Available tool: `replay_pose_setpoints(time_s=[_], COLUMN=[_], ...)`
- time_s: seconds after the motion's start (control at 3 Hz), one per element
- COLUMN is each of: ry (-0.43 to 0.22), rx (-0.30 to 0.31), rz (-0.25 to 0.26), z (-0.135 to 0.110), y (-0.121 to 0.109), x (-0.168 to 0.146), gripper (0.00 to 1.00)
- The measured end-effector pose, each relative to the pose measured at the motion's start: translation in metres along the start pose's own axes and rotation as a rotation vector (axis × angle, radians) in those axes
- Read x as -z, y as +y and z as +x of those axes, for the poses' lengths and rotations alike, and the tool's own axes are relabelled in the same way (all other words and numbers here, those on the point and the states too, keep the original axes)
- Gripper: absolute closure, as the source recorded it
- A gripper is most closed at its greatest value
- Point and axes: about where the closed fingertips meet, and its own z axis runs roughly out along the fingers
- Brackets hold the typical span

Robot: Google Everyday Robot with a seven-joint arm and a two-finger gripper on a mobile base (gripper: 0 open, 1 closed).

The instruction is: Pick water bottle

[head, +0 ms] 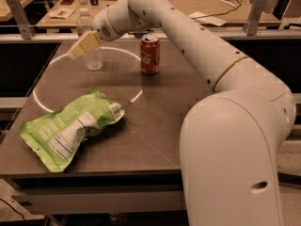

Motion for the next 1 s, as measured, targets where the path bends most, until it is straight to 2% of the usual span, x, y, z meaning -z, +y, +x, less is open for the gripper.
replay_pose_setpoints(time_s=[0.33,1.0], ry=[0.0,-0.117], rx=[-0.001,-0.175], rz=[0.0,-0.032], z=[0.0,0.004], y=[0.0,-0.018], x=[0.0,-0.011], gripper=[0.0,0.41])
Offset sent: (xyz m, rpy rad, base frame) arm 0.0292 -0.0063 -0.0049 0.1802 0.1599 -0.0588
